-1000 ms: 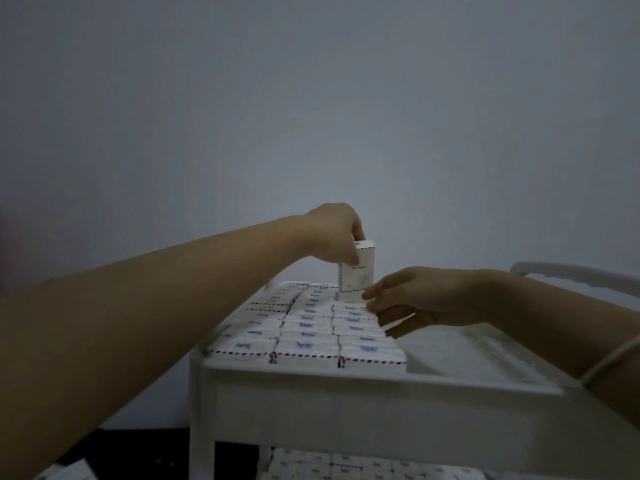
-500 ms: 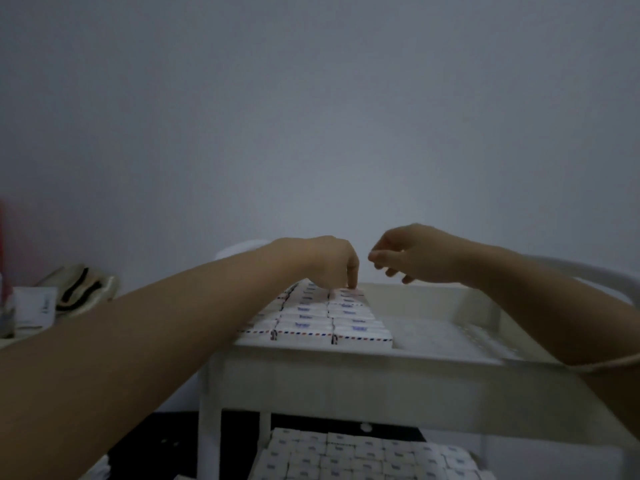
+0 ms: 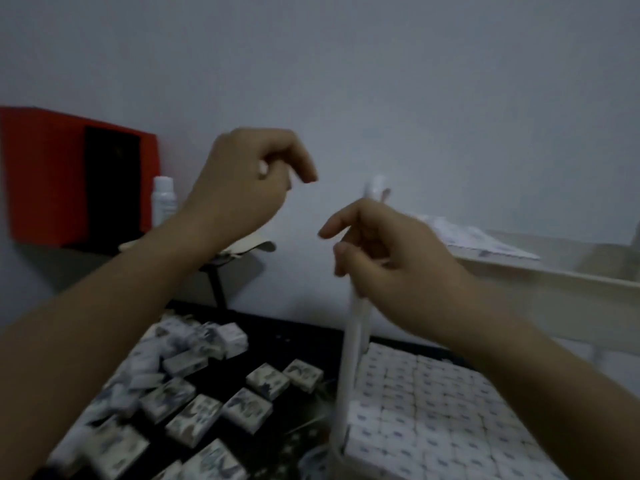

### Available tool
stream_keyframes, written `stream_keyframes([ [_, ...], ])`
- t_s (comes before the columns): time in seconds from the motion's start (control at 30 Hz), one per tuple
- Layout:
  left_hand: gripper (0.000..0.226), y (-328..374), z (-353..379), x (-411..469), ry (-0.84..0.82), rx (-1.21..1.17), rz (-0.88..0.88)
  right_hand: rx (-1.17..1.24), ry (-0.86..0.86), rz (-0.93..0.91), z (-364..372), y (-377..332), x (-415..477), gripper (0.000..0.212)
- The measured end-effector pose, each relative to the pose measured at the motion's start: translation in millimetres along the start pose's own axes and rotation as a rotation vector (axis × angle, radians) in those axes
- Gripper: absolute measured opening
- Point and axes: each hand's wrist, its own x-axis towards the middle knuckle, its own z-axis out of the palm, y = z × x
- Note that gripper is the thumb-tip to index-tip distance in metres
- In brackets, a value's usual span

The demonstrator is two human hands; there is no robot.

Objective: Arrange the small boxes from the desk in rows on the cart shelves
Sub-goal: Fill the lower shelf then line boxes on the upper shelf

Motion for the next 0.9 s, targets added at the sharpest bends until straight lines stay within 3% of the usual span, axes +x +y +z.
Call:
stream_keyframes([
  [0.1,0.040,-60.9,-17.9,-58.1,0.083,-0.003,-0.225,-0.011,-0.143,0.013,57.4,8.2,3.2,0.018],
  [0.23,0.042,-148.5,-14.7,-147.1,-0.124,0.136,-0.644,-0.044,-0.304,0.203,136.2,48.2,18.9,0.021],
  [0.33,0.034,-195.9,-4.2,-204.5,-0.276,0.296,-0.823,-0.082,-0.341,0.391,197.7,92.5,33.6,0.020],
  [0.5,0.027,-236.8,8.8,-244.2,-0.334,0.329,-0.814,-0.092,-0.371,0.684,282.7,165.7,54.5,0.010],
  [0.63,0.035,-259.9,10.7,-252.7,-0.300,0.286,-0.797,-0.097,-0.302,0.803,325.3,202.6,74.6,0.043],
  [0.77,0.053,-262.4,1.5,-265.2,-0.058,0.101,-0.849,-0.129,-0.276,0.861,349.9,229.3,88.9,0.071],
  [0.83,0.047,-262.7,4.1,-268.4,-0.051,0.118,-0.813,-0.128,-0.324,0.864,356.2,234.9,91.8,0.076],
  [0.9,0.038,-265.2,10.1,-269.3,-0.091,0.177,-0.799,-0.132,-0.346,0.836,359.9,236.9,91.4,0.066],
])
